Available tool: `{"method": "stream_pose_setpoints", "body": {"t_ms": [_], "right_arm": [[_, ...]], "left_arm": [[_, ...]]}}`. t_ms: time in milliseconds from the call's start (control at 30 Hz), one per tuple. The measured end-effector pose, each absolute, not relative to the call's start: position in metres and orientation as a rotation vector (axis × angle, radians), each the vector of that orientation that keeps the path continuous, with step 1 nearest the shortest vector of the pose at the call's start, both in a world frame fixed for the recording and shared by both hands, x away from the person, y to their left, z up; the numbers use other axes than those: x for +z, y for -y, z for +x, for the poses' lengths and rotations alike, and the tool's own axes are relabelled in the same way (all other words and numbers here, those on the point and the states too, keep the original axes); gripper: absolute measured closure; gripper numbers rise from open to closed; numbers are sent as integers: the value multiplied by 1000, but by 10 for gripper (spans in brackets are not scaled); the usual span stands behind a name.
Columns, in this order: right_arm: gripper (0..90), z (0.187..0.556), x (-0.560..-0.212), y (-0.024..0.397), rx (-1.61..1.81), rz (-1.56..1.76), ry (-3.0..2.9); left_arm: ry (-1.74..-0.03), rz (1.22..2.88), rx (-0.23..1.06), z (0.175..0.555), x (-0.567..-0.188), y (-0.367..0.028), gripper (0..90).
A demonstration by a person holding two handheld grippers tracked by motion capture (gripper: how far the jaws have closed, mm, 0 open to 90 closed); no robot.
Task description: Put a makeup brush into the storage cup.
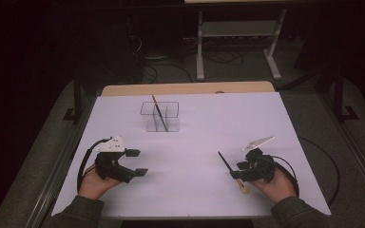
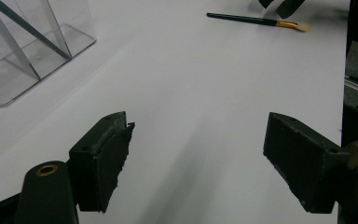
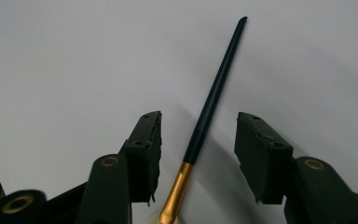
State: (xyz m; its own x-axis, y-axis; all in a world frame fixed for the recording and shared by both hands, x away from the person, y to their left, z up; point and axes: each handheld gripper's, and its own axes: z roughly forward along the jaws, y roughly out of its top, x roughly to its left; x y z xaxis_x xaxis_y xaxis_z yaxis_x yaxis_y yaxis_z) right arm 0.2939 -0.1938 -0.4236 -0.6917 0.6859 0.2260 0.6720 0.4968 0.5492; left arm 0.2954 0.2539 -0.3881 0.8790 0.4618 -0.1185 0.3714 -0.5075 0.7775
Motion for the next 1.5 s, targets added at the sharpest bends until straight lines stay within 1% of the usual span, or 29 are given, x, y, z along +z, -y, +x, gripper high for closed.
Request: {"method": "stream_pose_setpoints", "body": {"t_ms": [267, 633, 1500], "right_arm": [[537, 292, -427, 192, 948, 1215, -2703], [627, 290, -430, 188, 893, 1202, -2731], [736, 283, -431, 185, 808, 1153, -2713]], "left_arm": [[-594, 2160, 130, 296, -388, -254, 216], [-592, 2160, 128, 296, -389, -253, 215], [-595, 2158, 126, 297, -389, -253, 216]]}}
